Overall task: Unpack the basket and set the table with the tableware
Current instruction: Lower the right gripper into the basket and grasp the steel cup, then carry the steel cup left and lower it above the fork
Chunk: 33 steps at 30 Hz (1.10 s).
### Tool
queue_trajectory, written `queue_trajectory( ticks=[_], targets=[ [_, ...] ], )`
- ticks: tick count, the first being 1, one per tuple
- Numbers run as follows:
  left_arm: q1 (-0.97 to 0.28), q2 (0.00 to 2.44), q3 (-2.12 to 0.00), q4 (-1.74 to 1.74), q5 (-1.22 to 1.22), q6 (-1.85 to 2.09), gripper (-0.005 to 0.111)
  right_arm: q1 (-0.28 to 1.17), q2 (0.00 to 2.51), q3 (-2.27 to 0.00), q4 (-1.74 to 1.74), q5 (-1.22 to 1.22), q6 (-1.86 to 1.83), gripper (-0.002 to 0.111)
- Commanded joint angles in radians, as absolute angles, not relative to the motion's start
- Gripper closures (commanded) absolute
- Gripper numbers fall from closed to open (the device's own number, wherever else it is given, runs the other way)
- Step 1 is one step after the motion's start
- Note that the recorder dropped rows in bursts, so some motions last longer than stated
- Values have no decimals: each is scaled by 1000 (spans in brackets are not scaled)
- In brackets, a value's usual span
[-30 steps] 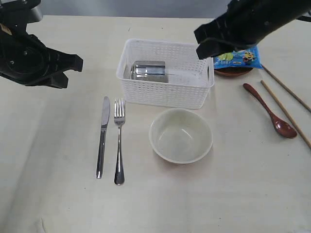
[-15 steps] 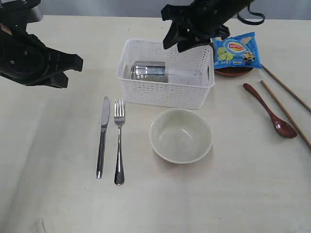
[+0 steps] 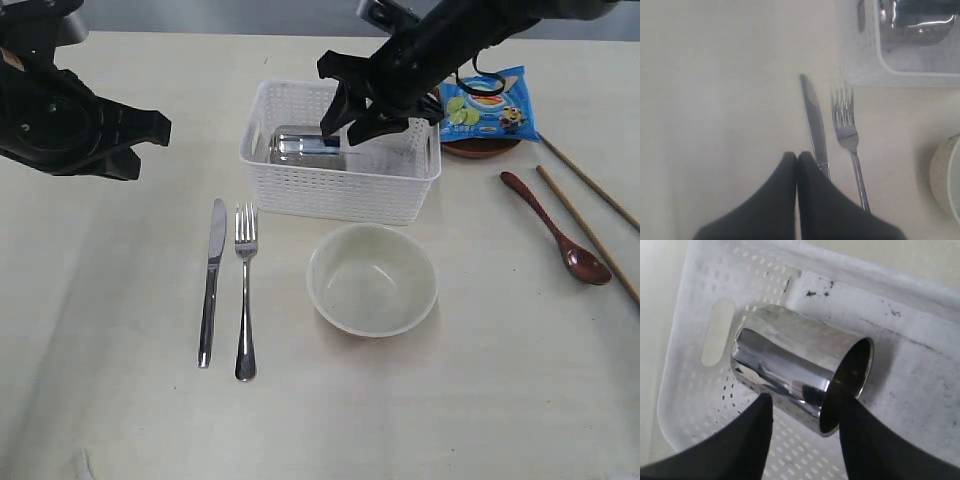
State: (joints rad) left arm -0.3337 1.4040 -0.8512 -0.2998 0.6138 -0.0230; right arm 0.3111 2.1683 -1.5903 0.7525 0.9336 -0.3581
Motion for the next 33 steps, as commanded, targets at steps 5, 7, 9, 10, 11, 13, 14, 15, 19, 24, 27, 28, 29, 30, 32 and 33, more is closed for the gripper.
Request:
queue_trajectory(
  ticks=[5, 7, 9, 10, 11, 13, 14, 15, 19, 24, 27, 28, 29, 30, 32, 33],
  targets=[
    [-331, 1403, -846, -304, 604, -19, 107, 304, 2167, -1598, 760, 906, -360, 66],
    [-331, 1403, -846, -304, 604, -19, 107, 304, 2172, -1598, 760, 906, -360, 66],
    [-331, 1403, -846, -304, 604, -19, 107, 304, 2179, -1598, 760, 906, -360, 66],
    [-331, 1403, -846, -304, 604, -19, 107, 304, 2186, -1598, 760, 906, -360, 66],
    [-331, 1403, -846, -304, 604, -19, 107, 304, 2192, -1598, 764, 906, -360, 66],
    [-331, 1403, -846, -304, 604, -19, 107, 304, 2204, -1598, 785, 906, -360, 66],
    [-331, 1403, -846, -304, 604, -19, 107, 304, 2207, -1598, 795, 906, -360, 66],
    [-331, 1403, -846, -304, 604, -19, 107, 304, 2212, -1598, 806, 903, -364, 66],
    [-331, 1403, -846, -309, 602, -19, 107, 309, 2217, -1598, 822, 896, -375, 67],
    [-331, 1403, -846, -309, 602, -19, 107, 310, 2217, -1611, 829, 898, -409, 92],
    [-331, 1403, -846, -309, 602, -19, 107, 313, 2215, -1622, 829, 922, -432, 109],
    [-331, 1403, -846, -309, 602, -19, 107, 313, 2215, -1627, 824, 925, -434, 109],
    [-331, 1403, -846, -309, 602, -19, 107, 317, 2212, -1629, 821, 925, -434, 109],
    [-331, 1403, -846, -309, 602, -19, 107, 319, 2205, -1629, 817, 925, -438, 109],
    [-331, 1403, -846, -309, 602, -19, 107, 321, 2192, -1629, 809, 922, -448, 109],
    [-331, 1403, -846, -309, 602, -19, 107, 321, 2183, -1629, 800, 922, -448, 109]
  ],
)
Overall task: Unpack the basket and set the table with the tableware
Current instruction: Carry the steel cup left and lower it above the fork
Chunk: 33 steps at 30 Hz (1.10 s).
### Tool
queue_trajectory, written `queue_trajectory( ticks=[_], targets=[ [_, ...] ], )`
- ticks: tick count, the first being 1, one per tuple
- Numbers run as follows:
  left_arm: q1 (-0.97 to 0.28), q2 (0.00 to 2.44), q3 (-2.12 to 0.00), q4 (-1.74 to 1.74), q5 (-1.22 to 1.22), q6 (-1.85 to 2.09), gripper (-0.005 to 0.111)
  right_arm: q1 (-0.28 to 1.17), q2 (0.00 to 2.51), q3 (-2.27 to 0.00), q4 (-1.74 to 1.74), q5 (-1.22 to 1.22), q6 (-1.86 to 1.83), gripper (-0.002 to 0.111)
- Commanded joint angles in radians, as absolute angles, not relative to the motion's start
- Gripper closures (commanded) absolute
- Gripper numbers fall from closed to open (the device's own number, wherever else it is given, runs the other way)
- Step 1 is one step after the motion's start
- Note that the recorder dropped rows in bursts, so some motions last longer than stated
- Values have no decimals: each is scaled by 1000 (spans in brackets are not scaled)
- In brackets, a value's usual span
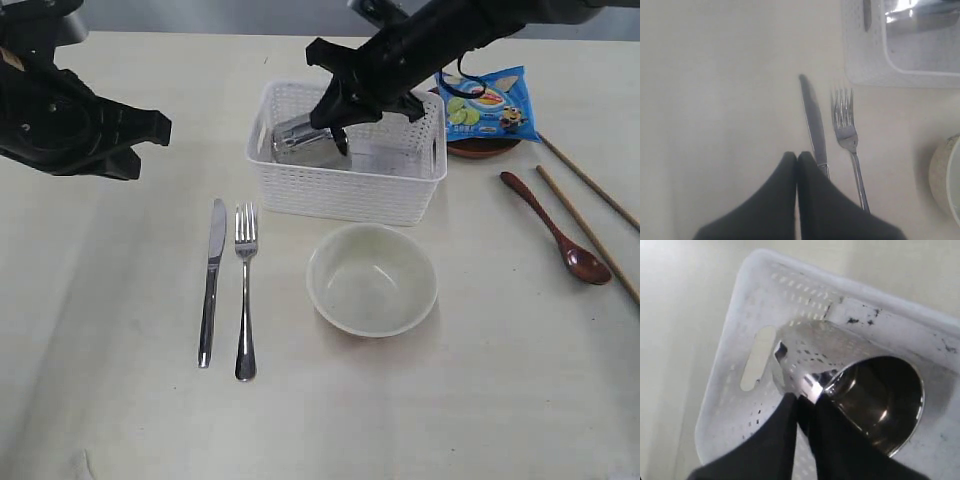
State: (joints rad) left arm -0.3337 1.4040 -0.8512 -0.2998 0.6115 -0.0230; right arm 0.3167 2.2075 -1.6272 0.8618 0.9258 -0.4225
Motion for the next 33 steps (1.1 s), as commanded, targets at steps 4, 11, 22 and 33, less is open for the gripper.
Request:
queue_trajectory(
  ticks=[4, 11, 22, 33],
  targets=[
    [-331, 1403, -846, -309, 602, -19, 107, 321, 2131, -1629, 742, 922, -450, 109],
    [-331, 1403, -846, -309, 602, -19, 107, 321, 2009, -1629, 642, 920, -442, 109],
    [-331, 1411, -861, -232, 614, -25, 107, 620, 1938, -1897, 106, 1035, -275, 109],
    [-280, 1454, -866, -227, 657, -38, 107, 849, 1992, -1953, -83, 1073, -265, 109]
  ],
)
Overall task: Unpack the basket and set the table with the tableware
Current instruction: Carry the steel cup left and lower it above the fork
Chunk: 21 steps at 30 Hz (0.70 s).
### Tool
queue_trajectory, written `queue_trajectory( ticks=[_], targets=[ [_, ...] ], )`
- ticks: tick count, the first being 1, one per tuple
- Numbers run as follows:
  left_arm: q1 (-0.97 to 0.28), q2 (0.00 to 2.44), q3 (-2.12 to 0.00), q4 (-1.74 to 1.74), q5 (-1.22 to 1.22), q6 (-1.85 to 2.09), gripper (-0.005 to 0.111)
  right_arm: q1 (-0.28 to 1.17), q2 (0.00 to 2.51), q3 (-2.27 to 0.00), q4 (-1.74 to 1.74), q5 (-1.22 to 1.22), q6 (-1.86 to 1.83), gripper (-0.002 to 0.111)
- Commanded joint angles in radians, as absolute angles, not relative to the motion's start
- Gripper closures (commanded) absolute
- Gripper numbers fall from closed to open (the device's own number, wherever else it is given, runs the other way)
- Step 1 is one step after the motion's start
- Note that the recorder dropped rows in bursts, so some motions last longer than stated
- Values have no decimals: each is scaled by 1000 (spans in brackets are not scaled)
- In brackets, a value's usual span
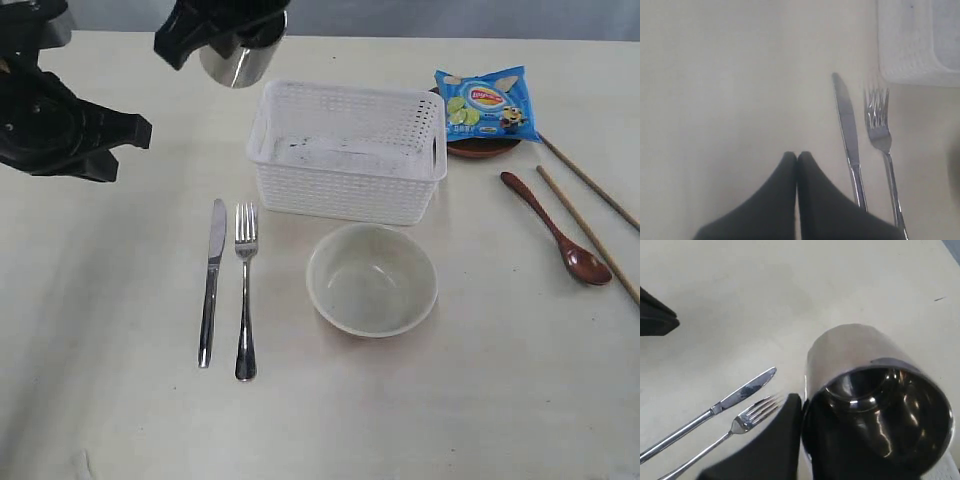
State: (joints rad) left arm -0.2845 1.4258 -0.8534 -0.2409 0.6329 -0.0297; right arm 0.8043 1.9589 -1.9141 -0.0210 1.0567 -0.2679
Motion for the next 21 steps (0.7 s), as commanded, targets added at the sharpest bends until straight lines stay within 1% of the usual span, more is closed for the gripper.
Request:
queue_trajectory(
  ticks=[1, 3, 8, 12, 14, 18, 21],
  targets=[
    [-280, 1467, -870, -214, 672, -38, 107, 863, 2010, -1976, -97, 1086, -265, 109],
    [-278, 1486, -878, -177, 684, -64, 107, 883, 2049, -2029, -107, 1104, -262, 109],
    [-278, 1495, -888, 109, 735, -295, 107, 898, 2172, -2158, -185, 1175, -233, 109],
    [-256, 1495, -900, 361, 807, -491, 107, 898, 2226, -2176, -179, 1176, -246, 109],
    [-209, 1495, -900, 352, 815, -504, 107, 898, 2250, -2176, -179, 1174, -257, 109],
    [-99, 1500, -900, 166, 803, -384, 107, 898, 2297, -2176, -177, 1154, -274, 109],
    [-68, 1500, -886, 59, 761, -290, 107, 898, 2322, -2178, -172, 1146, -285, 109]
  ],
)
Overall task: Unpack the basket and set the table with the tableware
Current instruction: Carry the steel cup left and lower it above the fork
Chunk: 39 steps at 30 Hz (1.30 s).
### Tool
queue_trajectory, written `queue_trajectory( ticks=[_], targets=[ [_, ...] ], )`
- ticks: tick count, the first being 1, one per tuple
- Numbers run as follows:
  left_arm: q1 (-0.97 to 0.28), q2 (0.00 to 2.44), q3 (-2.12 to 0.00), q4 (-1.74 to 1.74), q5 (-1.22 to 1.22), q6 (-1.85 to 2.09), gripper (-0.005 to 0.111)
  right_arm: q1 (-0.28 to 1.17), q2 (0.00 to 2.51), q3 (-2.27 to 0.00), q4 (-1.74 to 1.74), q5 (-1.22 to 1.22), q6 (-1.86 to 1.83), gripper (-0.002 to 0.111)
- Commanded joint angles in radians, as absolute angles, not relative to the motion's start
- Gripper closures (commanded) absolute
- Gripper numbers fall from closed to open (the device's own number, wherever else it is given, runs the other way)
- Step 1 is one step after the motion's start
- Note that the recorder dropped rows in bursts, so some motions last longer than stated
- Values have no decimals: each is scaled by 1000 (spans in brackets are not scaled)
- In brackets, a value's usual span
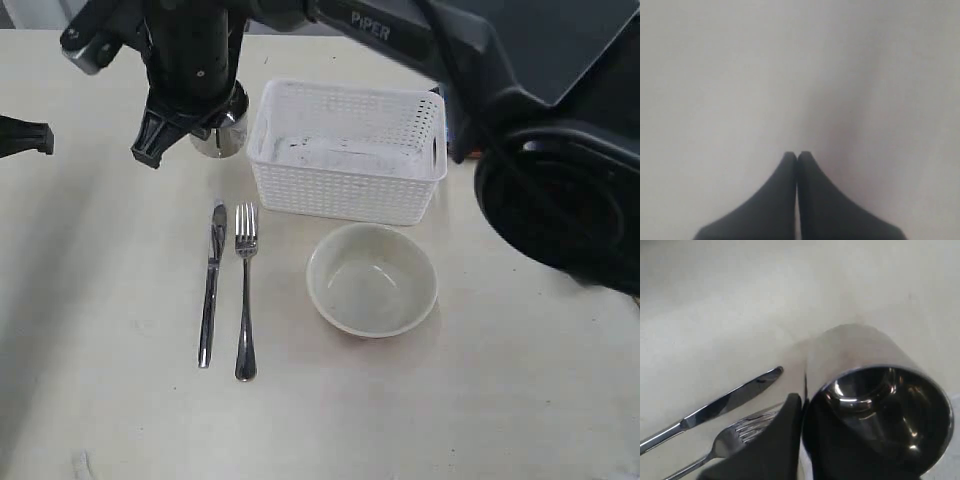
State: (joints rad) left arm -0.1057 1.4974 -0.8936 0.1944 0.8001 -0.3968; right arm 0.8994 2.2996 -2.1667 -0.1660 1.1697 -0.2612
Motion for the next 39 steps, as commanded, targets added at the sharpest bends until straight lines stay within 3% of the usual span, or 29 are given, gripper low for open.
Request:
queue_trajectory(
  ticks=[1, 13, 39],
  targets=[
    [-68, 1500, -881, 59, 754, -290, 107, 896, 2327, -2178, -172, 1151, -287, 109],
    [-68, 1500, -879, -25, 717, -238, 107, 793, 2331, -2178, -122, 1184, -303, 109],
    [-68, 1500, -879, -85, 703, -198, 107, 841, 2404, -2172, -147, 1175, -357, 109]
  ],
)
